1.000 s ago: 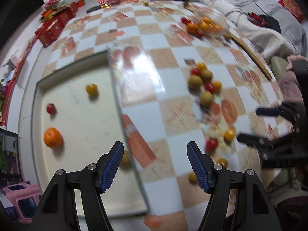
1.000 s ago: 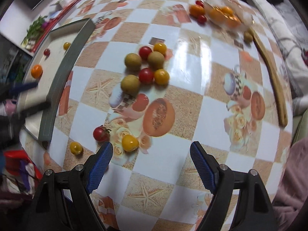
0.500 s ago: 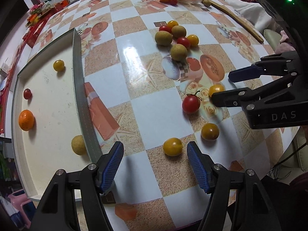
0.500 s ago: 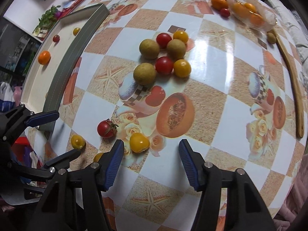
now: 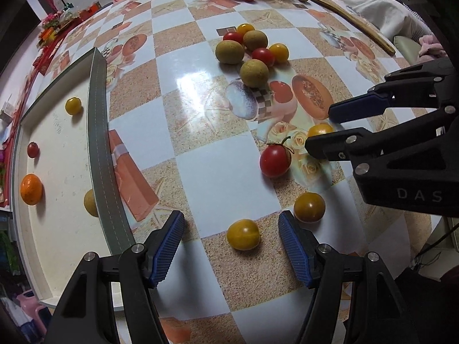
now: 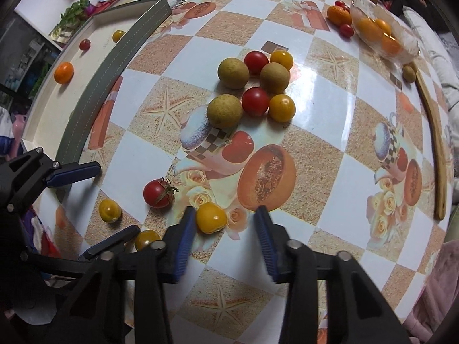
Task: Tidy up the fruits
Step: 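Grasp a yellow cherry tomato with each tool, then carry both yellow tomatoes over the white tray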
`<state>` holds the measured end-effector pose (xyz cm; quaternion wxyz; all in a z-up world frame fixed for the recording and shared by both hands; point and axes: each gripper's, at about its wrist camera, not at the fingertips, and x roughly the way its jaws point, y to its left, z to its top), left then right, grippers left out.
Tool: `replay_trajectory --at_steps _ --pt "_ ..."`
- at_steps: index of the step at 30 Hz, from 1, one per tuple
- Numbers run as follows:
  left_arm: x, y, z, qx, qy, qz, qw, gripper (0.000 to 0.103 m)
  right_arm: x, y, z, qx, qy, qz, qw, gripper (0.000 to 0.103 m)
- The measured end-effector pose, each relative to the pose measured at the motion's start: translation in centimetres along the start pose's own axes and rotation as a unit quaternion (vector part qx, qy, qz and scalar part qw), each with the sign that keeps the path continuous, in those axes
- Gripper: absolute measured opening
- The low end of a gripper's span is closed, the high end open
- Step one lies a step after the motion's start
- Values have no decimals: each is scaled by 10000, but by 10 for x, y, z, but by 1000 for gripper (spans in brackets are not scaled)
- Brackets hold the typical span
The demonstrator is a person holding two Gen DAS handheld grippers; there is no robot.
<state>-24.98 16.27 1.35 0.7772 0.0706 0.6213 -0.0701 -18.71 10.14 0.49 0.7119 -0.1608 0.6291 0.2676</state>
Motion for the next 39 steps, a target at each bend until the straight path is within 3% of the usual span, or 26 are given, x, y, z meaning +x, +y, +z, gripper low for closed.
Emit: replay_trajectory --at_steps 2,3,7,12,15,25,39 --pt "0 0 1 -5 -13 -36 10000 62 0 4 0 -34 9 31 10000 30" --pt "-1 -1 1 -2 -10 -111 9999 52 1 7 1 -57 18 54 10000 25" --pt "-5 -9 0 123 -24 -255 9996 23 0 7 2 137 15 171 9998 23" --pt "-10 5 0 -317 73 -779 9964 23 0 -8 3 739 2 570 9956 23" --pt "-16 18 3 -551 40 -878 9946 23 -4 -17 3 932 -45 669 9934 23" --pt "-37 46 9 -900 -185 -980 9909 23 -19 -26 6 1030 -167 737 9918 23" --pt "-57 88 13 -1326 -516 -855 9861 23 -27 -5 39 853 -277 824 9926 23"
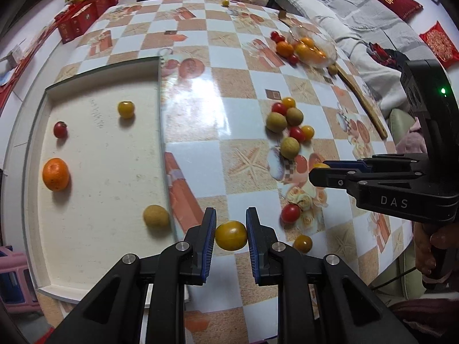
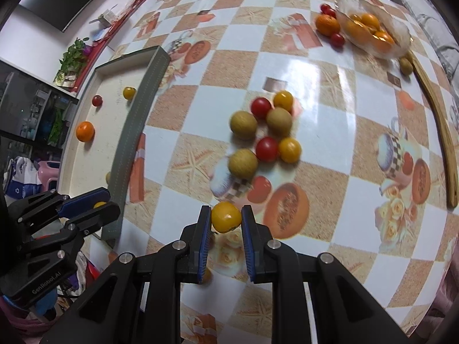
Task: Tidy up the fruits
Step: 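Carry both yellow tomatoes over the white tray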
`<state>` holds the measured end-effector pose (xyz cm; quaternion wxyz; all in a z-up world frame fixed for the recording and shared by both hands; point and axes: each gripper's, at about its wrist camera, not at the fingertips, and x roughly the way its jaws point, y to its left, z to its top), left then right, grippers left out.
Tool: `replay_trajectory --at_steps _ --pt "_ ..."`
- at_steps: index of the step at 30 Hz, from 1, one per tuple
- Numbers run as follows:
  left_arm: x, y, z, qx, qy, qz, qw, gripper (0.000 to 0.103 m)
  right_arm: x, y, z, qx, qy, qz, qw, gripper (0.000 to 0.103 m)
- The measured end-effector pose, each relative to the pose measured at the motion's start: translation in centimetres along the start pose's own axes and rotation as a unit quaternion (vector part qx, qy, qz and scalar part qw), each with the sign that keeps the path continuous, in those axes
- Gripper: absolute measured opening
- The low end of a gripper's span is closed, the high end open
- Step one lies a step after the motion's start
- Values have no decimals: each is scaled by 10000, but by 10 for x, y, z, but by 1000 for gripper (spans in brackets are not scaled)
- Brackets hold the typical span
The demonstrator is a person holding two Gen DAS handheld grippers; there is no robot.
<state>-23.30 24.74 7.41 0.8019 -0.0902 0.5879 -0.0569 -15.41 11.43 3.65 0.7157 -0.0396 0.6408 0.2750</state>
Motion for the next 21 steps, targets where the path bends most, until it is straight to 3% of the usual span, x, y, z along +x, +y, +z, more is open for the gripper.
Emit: replay_trajectory --at_steps 21 --pt "-22 99 -9 -1005 -307 725 9918 23 19 90 54 -856 61 233 9960 23"
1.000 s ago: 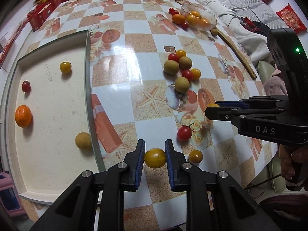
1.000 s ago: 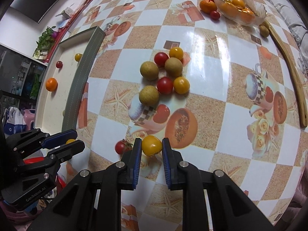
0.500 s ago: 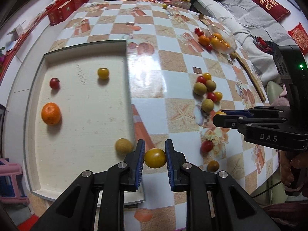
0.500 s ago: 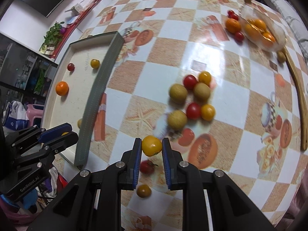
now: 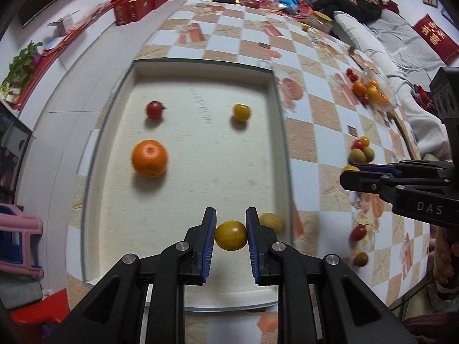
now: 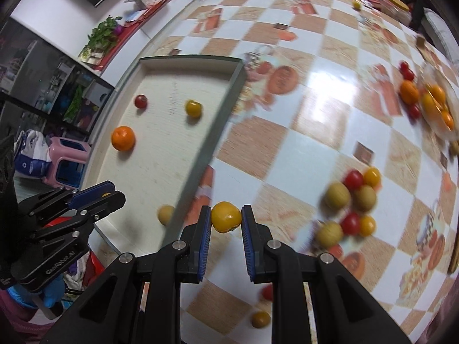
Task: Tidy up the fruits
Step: 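Carry both yellow tomatoes over the white tray, then lower the yellow tomatoes into the tray and open both tools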
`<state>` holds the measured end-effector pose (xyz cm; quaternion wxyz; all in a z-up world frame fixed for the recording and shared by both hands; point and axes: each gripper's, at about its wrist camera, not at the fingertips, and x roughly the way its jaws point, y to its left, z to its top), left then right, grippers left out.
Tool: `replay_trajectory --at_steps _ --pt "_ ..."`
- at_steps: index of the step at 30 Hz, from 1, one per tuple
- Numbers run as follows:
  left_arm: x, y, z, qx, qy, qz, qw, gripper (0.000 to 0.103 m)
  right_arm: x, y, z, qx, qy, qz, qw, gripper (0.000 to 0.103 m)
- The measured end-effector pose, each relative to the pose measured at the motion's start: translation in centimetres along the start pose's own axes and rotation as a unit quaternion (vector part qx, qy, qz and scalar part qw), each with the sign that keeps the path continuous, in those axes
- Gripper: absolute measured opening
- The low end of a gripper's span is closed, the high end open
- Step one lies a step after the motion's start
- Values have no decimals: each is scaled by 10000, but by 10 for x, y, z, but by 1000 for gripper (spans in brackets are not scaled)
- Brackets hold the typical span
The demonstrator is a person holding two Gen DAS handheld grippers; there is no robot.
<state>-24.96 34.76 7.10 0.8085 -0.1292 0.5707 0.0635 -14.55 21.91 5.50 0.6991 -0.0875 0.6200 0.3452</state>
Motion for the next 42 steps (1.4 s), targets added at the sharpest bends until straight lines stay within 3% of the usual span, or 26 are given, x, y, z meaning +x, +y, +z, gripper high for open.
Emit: replay_trajectory --at_steps 10,17,29,42 --pt "18 46 1 -413 131 577 9974 23 31 41 35 -211 108 163 9996 23" --pt "30 61 -2 -564 274 749 9952 23 53 53 51 -254 242 94 9993 23" --pt "43 62 -2 -578 382 830 9941 23 70 54 67 -321 227 -88 9992 23" --pt "45 47 -2 -209 359 1032 9938 24 90 60 62 -543 409 -196 9975 26"
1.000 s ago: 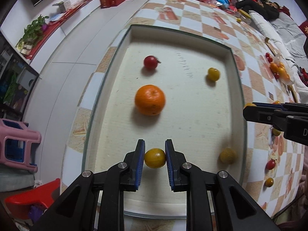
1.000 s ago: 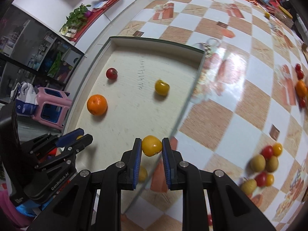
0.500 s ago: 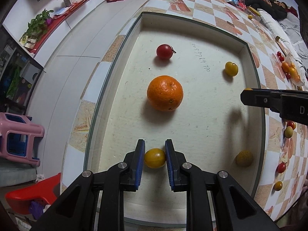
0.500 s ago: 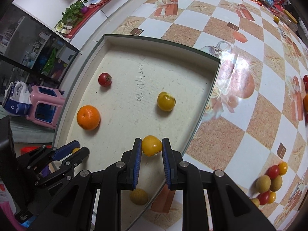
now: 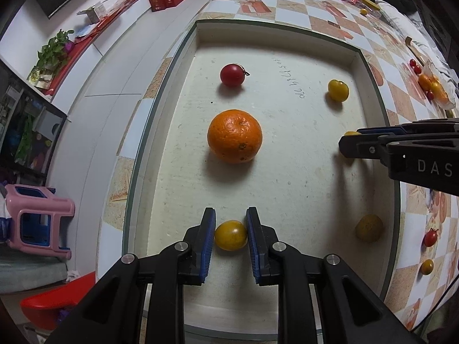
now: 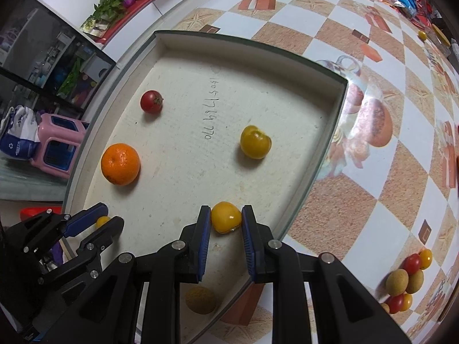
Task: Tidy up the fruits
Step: 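Lower the yellow tomatoes into the tray and open both tools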
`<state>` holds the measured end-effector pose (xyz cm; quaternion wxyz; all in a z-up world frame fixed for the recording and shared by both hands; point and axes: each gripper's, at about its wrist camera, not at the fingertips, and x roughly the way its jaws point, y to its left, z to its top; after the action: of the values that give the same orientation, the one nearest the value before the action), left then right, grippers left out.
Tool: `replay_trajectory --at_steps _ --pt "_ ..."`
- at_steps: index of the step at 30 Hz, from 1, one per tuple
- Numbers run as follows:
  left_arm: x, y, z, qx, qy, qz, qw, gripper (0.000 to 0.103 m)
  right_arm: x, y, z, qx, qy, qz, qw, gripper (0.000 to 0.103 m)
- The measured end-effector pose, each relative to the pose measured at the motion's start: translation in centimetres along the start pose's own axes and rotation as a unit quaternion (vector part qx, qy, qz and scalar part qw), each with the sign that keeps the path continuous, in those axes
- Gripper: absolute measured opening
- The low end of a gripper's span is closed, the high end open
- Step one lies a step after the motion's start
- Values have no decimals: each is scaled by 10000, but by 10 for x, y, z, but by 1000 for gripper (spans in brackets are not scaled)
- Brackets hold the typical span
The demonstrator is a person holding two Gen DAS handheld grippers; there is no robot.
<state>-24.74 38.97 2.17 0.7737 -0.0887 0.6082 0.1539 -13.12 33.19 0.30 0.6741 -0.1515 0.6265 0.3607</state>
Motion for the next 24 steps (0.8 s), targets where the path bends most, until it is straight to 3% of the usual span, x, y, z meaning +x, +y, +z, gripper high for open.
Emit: replay_trajectory --at_steps 2,3,4,6,10,11,15,24 --pt "0 -1 0 10 6 26 10000 38 -1 0 0 -7 -23 54 10000 32" --pt "-1 -1 0 4 3 40 10000 69 -1 1 0 -16 -41 91 9999 37" --pt "-2 0 -1 -8 -63 77 10000 80 -2 2 -1 -37 -57 126 9999 44" --pt "-9 -2 -2 62 -238 111 9996 80 -5 8 0 -105 -107 171 9997 55" --pt "-8 -8 -4 182 -120 96 9997 80 -13 15 3 -109 -282 249 9992 83" --pt "-9 -9 -4 192 -106 95 9997 80 -16 15 3 -68 -330 217 9992 86" --pt "-13 -16 -7 254 -71 48 9996 80 -36 0 1 187 -594 285 9977 88" --pt "-31 -60 -3 855 -263 -167 9959 80 -77 -70 -41 1026 -845 -203 9909 89"
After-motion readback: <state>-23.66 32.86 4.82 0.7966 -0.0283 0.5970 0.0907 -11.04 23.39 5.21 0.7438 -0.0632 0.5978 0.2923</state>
